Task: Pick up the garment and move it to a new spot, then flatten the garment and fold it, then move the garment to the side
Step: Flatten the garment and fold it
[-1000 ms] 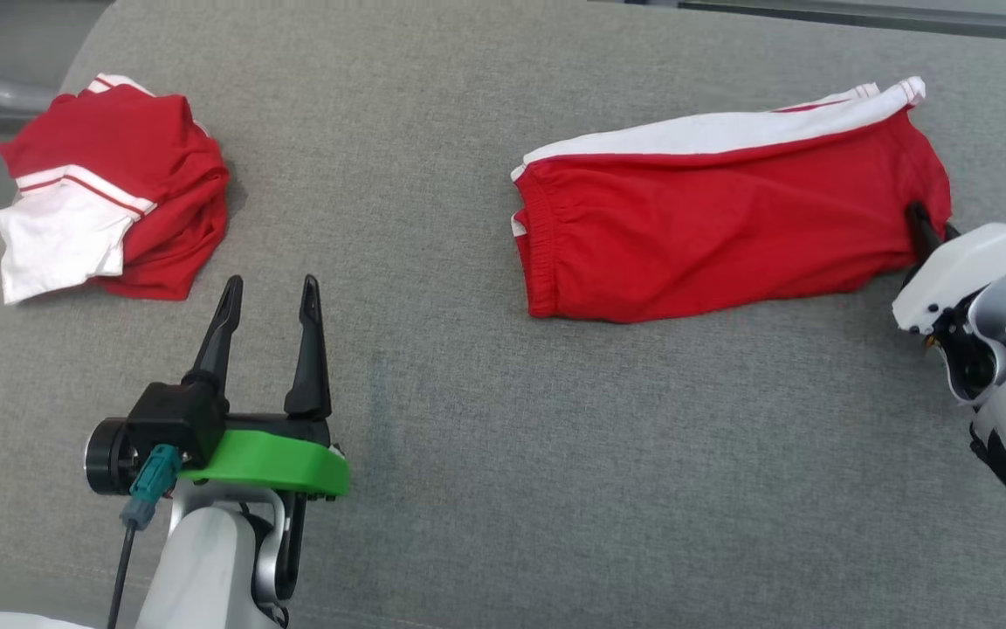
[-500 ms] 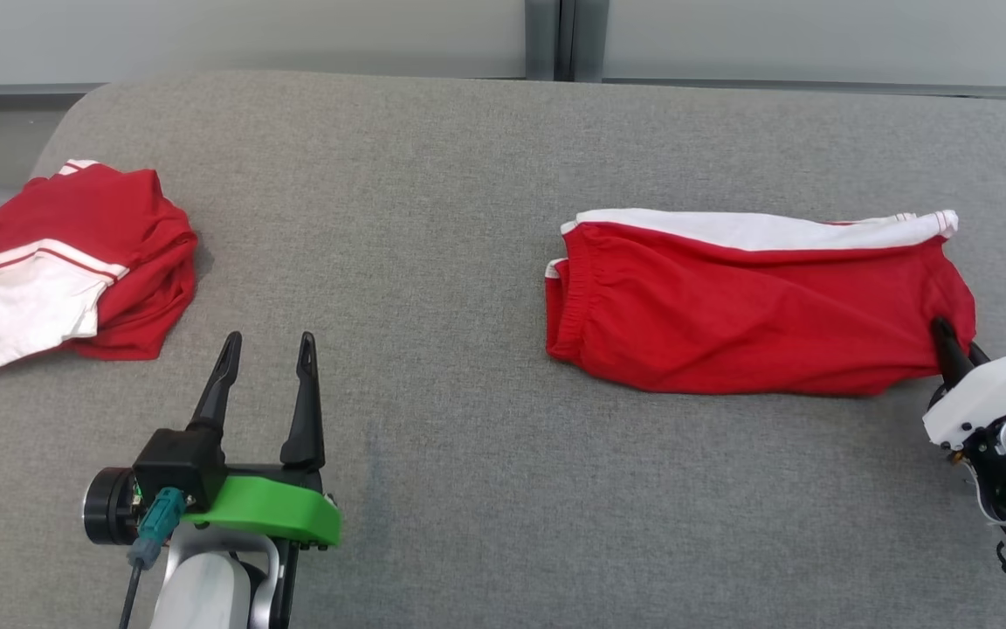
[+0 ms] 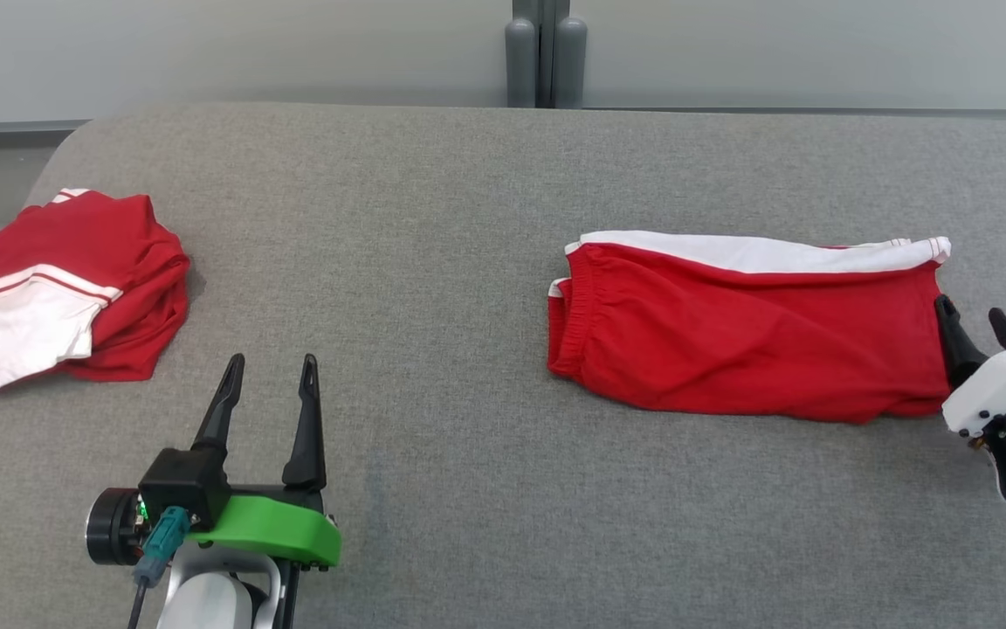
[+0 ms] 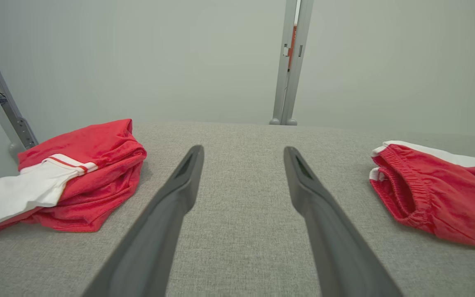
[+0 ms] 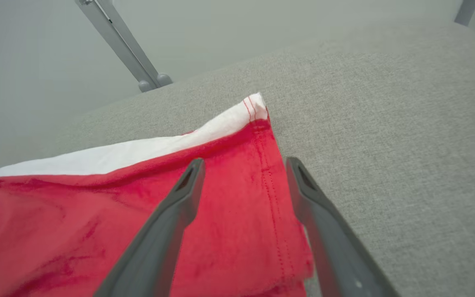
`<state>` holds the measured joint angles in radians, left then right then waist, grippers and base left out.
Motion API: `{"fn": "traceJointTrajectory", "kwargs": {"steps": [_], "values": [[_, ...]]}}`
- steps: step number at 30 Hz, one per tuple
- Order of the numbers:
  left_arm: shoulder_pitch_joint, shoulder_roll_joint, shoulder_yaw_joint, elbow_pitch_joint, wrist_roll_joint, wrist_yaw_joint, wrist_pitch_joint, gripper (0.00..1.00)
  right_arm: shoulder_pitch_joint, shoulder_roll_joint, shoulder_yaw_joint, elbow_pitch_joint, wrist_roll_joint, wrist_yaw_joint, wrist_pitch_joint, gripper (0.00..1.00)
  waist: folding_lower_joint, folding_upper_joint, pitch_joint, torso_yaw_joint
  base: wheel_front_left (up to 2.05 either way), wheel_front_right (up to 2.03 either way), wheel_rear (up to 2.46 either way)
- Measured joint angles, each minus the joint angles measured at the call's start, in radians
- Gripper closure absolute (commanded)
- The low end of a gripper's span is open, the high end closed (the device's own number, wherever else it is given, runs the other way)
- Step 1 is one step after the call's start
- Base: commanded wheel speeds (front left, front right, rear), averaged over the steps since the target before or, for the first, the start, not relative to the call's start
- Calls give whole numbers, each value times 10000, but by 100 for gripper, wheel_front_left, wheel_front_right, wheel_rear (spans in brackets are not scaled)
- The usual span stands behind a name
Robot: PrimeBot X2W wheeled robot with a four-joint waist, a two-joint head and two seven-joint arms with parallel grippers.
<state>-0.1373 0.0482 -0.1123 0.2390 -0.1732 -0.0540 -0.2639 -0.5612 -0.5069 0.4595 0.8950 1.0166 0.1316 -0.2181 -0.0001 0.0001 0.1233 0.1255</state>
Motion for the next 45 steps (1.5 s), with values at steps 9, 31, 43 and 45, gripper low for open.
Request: {"fn": "traceJointTrajectory", "kwargs": {"steps": [9, 31, 43, 45], "values": [[191, 0, 27, -59, -2, 15, 0, 0, -656, -201, 324, 213, -880, 0, 255, 0, 0, 0, -132, -102, 0, 0, 0], [-183, 0, -249, -155, -109, 27, 0, 0, -1647, 104, 579, 2458, -1511, 0, 1377, 0, 0, 0, 874, 434, 0, 0, 0], [-423, 0, -422, -111, -188, 117, 0, 0, -1974, 151, 644, 2688, -1112, 2, 2092, 100, 0, 0, 1166, 600, 0, 0, 0], [-422, 0, -410, -84, -196, 121, 0, 0, -1974, 161, 681, 2633, -1049, 2, 2155, 100, 0, 0, 1132, 592, 0, 0, 0]]}}
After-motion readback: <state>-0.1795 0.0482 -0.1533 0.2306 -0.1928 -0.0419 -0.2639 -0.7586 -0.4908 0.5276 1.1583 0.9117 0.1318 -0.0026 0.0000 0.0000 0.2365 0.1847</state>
